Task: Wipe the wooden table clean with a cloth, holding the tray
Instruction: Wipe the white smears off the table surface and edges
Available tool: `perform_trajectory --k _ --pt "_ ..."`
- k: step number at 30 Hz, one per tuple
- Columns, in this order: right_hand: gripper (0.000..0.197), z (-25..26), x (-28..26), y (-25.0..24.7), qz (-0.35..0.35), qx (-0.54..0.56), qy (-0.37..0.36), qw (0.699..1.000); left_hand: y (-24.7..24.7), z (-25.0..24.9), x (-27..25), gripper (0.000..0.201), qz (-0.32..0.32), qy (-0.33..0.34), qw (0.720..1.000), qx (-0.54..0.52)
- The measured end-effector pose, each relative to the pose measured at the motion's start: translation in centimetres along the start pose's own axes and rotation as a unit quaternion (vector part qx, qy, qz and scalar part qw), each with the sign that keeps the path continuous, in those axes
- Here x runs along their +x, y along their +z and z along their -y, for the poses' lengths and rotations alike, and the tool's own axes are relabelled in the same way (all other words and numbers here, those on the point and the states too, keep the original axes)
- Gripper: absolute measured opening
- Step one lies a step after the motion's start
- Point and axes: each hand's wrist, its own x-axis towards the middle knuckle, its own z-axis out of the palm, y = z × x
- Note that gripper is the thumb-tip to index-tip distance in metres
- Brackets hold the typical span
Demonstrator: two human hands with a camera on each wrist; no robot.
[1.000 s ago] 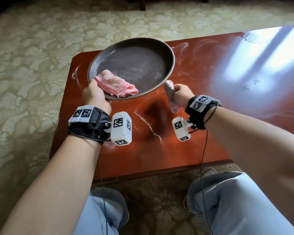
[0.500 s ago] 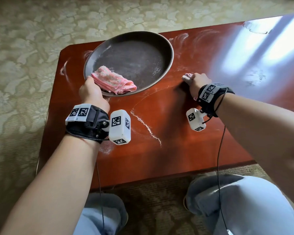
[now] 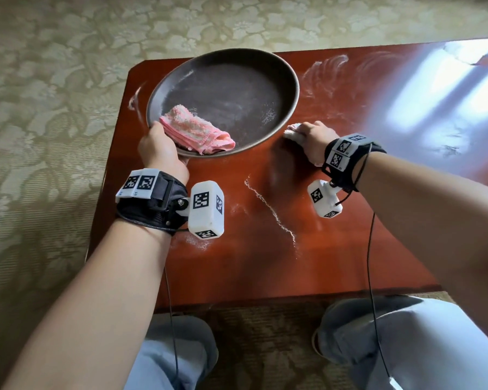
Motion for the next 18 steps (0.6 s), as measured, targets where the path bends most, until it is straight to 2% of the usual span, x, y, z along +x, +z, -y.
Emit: perform_trajectory --k 4,8,11,14,18 --pt "0.048 3.3 -0.7 0.7 0.041 -0.02 -0.097 0.994 -0.9 -0.5 0.5 0.015 -0.003 0.003 1.0 -0.001" --pt "0.044 6.6 -1.8 1.5 0.027 -0.062 -0.156 0.986 -1.8 -0.9 0.8 0.02 -0.003 0.003 1.0 0.001" --pt "0.042 8.4 -3.1 2.2 0.033 -0.066 -0.219 0.973 -2.4 -1.3 0.5 0.022 -0.006 0.003 1.0 0.002" --pt "0.05 9.5 -4.2 2.6 0.042 -0.081 -0.261 0.961 -3.0 -1.8 -0.2 0.021 -0.021 0.003 1.0 -0.003" --pt "0.056 10.6 -5.9 3.0 0.055 -0.123 -0.342 0.93 -3.7 -2.6 -1.1 0.016 -0.035 0.002 0.999 0.0"
